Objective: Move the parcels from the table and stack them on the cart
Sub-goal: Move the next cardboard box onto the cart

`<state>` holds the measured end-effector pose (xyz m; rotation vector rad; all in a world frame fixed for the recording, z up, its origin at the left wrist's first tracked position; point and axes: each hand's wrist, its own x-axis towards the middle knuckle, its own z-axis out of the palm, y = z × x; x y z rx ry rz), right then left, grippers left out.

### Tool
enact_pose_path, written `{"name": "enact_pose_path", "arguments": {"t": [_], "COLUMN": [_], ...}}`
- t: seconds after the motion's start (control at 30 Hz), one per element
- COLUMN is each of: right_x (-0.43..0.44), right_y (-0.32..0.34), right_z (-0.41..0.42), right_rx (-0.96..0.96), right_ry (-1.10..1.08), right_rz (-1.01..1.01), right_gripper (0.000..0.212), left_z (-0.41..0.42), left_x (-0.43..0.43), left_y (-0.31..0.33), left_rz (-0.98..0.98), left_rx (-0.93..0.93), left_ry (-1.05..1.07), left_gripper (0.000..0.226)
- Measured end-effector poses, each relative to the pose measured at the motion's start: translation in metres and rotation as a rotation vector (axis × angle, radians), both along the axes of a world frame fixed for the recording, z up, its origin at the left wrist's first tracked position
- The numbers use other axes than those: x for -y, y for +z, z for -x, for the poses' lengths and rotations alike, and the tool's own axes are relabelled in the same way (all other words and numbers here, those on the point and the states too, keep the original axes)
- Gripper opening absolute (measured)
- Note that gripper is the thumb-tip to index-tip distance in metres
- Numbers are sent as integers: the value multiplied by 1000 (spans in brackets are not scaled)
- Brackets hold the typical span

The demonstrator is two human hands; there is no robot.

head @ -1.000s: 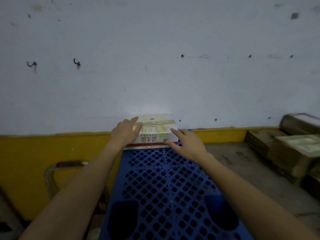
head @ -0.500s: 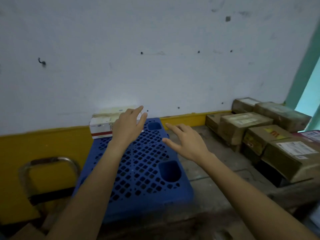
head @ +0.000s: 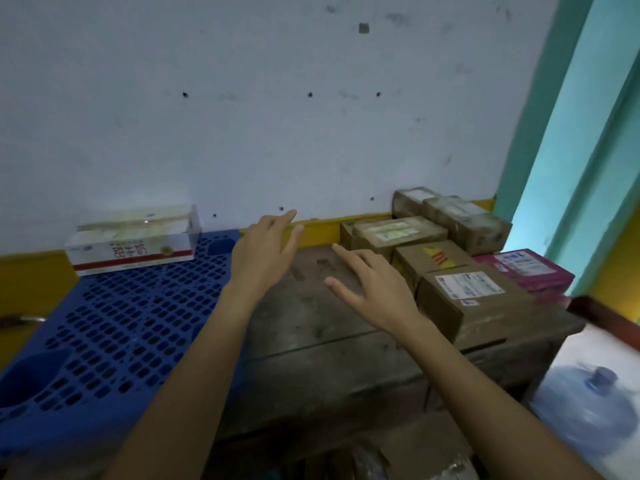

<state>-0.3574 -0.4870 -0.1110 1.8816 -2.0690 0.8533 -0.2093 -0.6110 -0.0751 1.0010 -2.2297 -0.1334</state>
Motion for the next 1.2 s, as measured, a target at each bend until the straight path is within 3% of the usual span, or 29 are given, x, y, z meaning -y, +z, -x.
{"name": "enact_pose_path", "arguments": {"t": [0.33,0.6,0.9,1.2], "right_x": [44,74,126,175], "right_y": [-10,-13,-38,-66], "right_z": [100,203,321,386], "right_rx": [78,163,211,273], "right_ry": [-69,-242,-418,-421], "right_rz": [17,-7,-286,-504], "right_gripper": [63,58,64,75], "left_z": [103,203,305,364], "left_x": [48,90,137,187], "left_y": [-9,-20,-77,-124], "left_rz": [-31,-57,-366,-582], "left_rx": [53,128,218,360], "left_ry": [-11,-89,30,157], "left_gripper": [48,48,49,55]}}
